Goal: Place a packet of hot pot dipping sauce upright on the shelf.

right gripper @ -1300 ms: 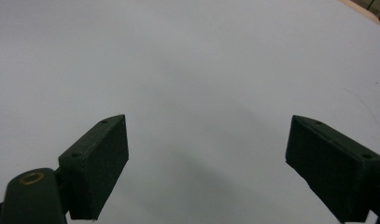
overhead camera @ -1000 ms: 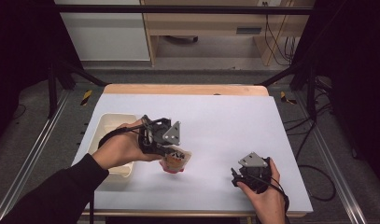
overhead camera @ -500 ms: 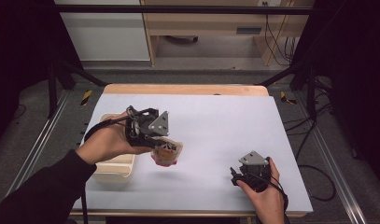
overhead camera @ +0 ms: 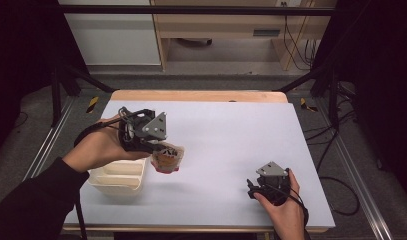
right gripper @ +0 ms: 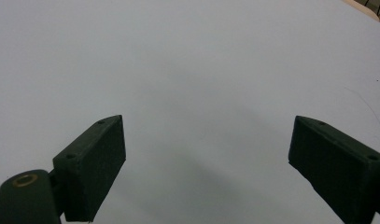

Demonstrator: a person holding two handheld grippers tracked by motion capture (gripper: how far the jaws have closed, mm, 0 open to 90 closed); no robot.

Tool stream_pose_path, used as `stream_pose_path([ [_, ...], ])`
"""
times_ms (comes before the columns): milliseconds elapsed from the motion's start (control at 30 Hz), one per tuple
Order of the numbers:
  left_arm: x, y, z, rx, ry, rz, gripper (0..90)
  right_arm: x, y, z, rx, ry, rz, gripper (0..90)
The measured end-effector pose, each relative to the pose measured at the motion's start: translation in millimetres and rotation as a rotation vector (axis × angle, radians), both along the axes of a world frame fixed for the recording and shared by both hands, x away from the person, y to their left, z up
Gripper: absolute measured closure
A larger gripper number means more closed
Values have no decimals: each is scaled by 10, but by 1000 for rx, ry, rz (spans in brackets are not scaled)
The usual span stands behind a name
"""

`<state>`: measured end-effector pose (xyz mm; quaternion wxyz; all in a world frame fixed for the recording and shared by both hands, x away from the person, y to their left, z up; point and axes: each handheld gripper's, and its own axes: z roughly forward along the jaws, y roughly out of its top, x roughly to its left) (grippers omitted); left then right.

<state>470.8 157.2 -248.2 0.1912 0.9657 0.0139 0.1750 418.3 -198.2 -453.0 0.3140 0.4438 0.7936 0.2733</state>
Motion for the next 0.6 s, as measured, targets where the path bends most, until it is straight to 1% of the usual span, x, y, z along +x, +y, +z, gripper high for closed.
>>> stream_pose_path([
  [67,16,35,11,-1,1,5,727,-3,4,-1,2,5,-3,115],
  [167,31,87,30,-9,-12,18,727,-2,0,-2,-1,5,-6,115],
  [333,45,162,70,-2,-24,32,727,2,-1,-6,-7,6,1,115],
  [500,75,233,111,-4,-27,45,727,4,3,-11,-6,9,0,114],
  [600,75,279,108,-7,-30,51,727,4,5,-12,-9,11,2,114],
])
